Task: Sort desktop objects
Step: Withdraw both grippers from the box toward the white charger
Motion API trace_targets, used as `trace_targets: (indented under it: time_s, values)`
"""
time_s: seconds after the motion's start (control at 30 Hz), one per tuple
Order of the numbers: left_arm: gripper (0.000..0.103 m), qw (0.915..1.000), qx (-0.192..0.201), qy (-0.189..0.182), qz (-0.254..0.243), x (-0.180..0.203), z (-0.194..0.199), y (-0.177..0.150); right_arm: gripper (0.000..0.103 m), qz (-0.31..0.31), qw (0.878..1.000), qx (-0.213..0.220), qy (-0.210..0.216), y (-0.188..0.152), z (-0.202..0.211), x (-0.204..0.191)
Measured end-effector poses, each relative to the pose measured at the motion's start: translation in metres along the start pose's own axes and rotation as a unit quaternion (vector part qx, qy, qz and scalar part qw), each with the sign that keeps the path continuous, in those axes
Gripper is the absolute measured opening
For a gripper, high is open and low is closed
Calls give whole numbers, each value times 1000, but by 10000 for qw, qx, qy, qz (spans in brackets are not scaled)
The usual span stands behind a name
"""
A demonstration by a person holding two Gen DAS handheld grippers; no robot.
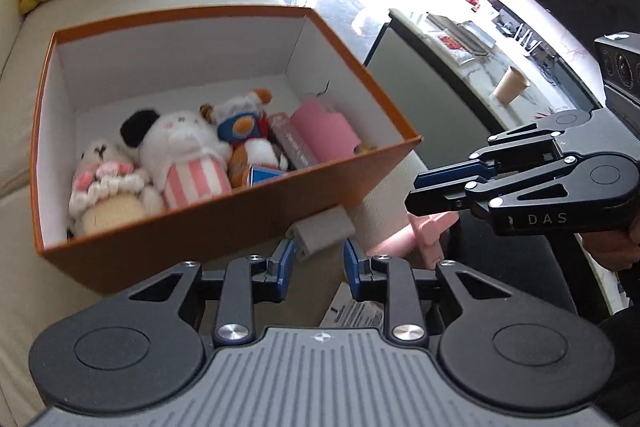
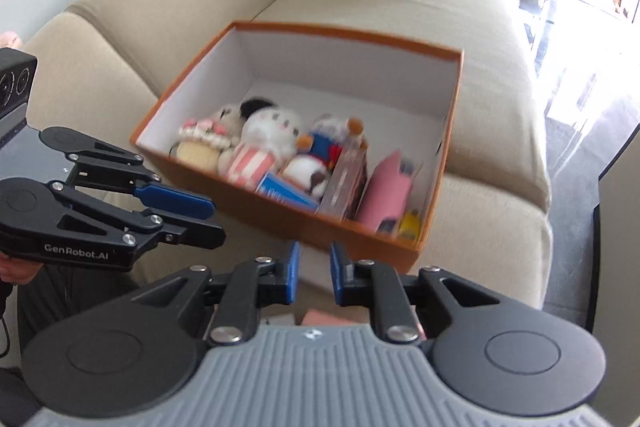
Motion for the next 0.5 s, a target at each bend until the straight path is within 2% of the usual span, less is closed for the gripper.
trace_targets:
  time_s: [0.03,0.17,0.2,0.47,0.5]
  values:
    - [33,9999,-31,17,94,0,-3,-6,25,1,10000,-35,-21,-9,-6,-2]
    - [35,9989,-56,166,439,-1,-21,-18,29,473,9987,-124,-160,-30,-36,-2]
    - [35,9985,-59,187,517,-1,-27,-18,35,573,9979,-159,-265,-31,-42,1]
    - [35,9886,-135,73,1495,-16,-68,-20,35,617,9971,-346,-270,-28,-60,16]
    - [35,9872,-165,52,1587,-19,-71,-21,32,589,9974,-329,-246,-27,-61,17]
Point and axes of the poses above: each gripper's, at about its wrist camera, not at the fingertips, and z roughly against the way its jaws point, x to its right, y to its top, the point moved 10 cm from there along -z, roughly the way its jaws point, and after that the axes turned 9 degrees about y, right-handed, at the moved point
